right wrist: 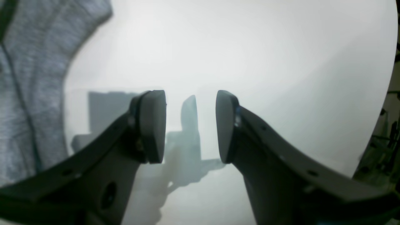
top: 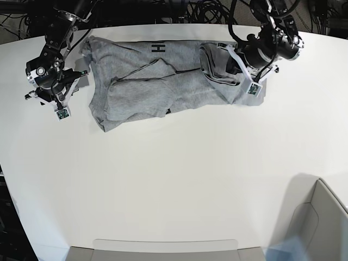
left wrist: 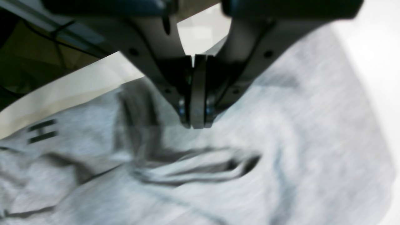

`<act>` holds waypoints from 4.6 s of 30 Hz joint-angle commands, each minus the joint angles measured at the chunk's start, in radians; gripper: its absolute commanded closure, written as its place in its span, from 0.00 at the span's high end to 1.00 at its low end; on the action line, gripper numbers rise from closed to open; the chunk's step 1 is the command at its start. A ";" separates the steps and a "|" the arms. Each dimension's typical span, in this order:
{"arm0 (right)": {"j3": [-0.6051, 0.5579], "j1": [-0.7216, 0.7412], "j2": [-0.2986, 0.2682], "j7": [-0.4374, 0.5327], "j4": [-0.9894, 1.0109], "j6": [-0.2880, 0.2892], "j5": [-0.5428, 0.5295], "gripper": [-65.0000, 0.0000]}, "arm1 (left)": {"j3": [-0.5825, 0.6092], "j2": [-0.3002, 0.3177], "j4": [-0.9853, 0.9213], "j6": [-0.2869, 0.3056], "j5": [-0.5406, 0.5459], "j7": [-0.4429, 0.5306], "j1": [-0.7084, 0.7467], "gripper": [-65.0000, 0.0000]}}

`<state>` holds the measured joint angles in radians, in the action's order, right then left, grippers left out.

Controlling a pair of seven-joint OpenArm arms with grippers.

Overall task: Fold the T-shirt properly
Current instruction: 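Grasp the strip's end with the left gripper and fold it inward, then grasp the strip's other end with the right gripper, then fold the held end over toward the left gripper with the right gripper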

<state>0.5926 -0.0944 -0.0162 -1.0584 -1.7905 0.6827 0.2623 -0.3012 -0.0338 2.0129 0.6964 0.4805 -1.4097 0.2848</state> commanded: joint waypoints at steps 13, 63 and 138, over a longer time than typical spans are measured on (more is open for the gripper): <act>0.000 0.014 -0.008 0.008 -0.021 0.015 -0.005 0.40 | 0.007 0.001 -0.080 0.002 -0.041 0.013 -0.132 0.00; 0.143 0.092 0.034 -0.338 -0.053 0.015 -0.694 0.40 | 0.247 -0.056 -0.093 0.002 -0.039 0.013 -0.149 0.00; -0.188 0.215 -0.182 -0.164 0.229 -0.329 -0.726 0.00 | -0.103 0.064 -0.016 0.002 -0.035 0.013 -0.046 0.00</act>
<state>0.4110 0.1097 -0.1959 -1.2301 -1.5414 0.3447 -0.4477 -0.3969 0.0196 1.9816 0.6964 0.4377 -1.4055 0.2390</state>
